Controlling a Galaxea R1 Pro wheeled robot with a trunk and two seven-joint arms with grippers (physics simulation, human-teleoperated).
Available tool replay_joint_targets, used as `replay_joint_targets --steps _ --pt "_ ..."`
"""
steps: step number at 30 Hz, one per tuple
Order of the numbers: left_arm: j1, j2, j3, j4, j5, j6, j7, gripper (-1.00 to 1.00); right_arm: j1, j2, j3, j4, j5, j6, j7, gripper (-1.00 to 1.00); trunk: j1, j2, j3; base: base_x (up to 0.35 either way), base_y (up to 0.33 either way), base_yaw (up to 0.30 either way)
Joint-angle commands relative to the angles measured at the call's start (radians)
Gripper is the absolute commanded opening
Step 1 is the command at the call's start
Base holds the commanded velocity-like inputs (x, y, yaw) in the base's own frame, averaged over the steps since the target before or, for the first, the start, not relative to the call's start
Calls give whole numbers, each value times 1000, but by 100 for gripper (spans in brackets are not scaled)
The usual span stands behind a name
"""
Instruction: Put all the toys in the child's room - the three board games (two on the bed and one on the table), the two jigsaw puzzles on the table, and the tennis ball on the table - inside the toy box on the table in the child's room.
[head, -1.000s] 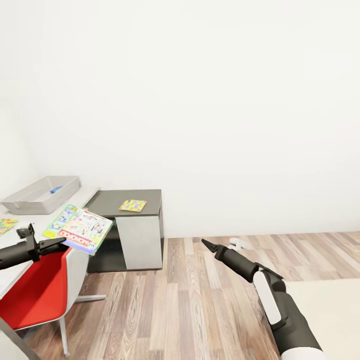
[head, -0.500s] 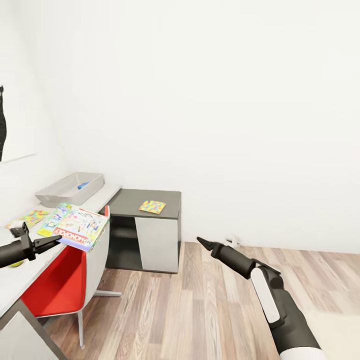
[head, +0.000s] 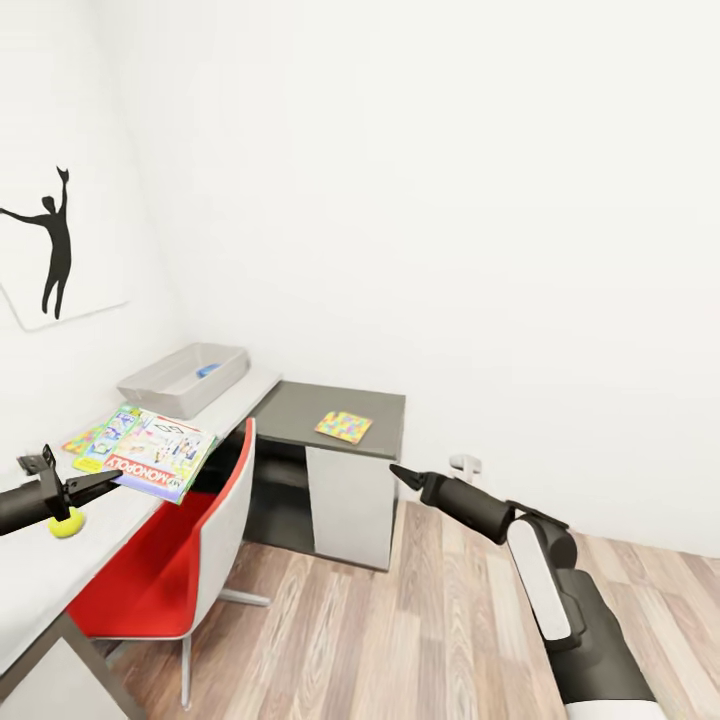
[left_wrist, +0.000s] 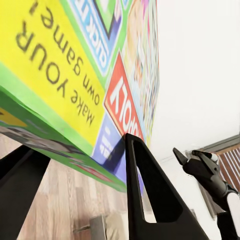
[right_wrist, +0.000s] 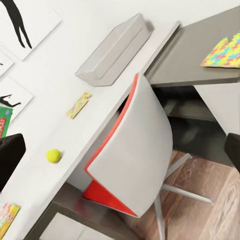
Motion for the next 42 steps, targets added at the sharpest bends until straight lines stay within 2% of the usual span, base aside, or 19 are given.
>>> replay_joint_targets --steps 1,20,27,34,42 --pt "-1 0 0 0 5 10 -2 -100 -1 1 -3 -1 -3 8 6 100 1 -1 -2 331 -26 87" --pt "-1 -10 -1 0 0 9 2 -100 -1 -1 -11 -2 -5 2 34 100 1 -1 -2 330 -78 20" --pt "-1 -11 -2 -1 0 9 1 -100 -1 -1 -12 -5 -4 3 78 100 1 -1 2 310 -167 231" --pt "-1 -11 -2 -1 0 9 1 -100 -1 -1 -5 -42 -1 10 83 100 1 -1 3 291 -188 279" --pt "-1 -11 -1 -1 0 9 1 -100 -1 -1 -5 -48 0 16 83 100 1 -1 3 318 -30 287"
